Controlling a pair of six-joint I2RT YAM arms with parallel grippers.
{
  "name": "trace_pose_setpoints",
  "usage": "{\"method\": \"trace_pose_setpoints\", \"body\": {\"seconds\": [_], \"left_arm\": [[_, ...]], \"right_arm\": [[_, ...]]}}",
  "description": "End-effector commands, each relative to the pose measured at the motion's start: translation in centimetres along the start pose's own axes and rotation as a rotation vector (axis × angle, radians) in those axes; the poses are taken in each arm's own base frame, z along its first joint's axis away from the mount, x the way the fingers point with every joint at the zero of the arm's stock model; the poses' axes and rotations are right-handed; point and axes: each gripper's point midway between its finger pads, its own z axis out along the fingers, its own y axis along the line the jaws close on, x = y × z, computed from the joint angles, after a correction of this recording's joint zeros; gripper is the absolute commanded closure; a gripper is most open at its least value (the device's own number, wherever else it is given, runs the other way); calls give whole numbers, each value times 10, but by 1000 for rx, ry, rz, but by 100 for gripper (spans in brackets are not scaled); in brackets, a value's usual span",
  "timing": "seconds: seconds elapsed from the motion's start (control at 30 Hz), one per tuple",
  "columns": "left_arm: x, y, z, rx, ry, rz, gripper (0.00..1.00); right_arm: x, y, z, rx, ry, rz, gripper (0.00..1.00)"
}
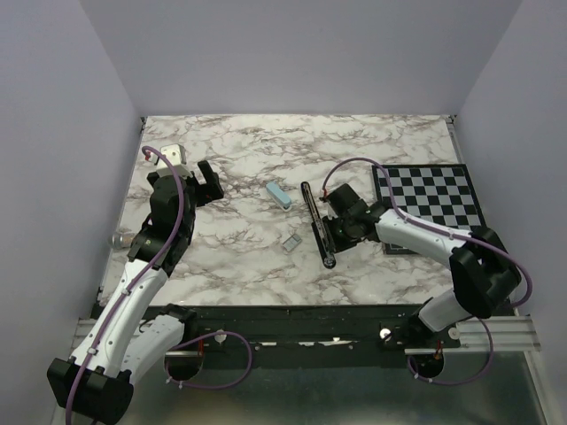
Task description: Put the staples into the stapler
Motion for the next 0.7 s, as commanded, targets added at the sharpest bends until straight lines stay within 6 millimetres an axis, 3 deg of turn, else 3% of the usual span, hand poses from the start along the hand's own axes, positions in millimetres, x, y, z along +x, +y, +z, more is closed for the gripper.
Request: {"method": "trace_pose_setpoints", "body": {"seconds": [0.0,0.13,0.23,0.37,0.67], "left_arm": [[-2,-3,0,21,-10,-14,1],[-2,-3,-1,24,-9,-14,1],[-2,-5,0,30,-8,-15,1],[-2,-5,-1,35,-8,-15,1],[-1,-5,0,34,-5,-11,1]], "right_arm": [[6,1,-18,-4,-20,3,72],[5,5,-27,-27,-45,9,69],[9,11,-24,-65,-34,11,55],[15,14,-15,-85,-5,16,43],[19,42,-3,-163,37,-17,41]]}}
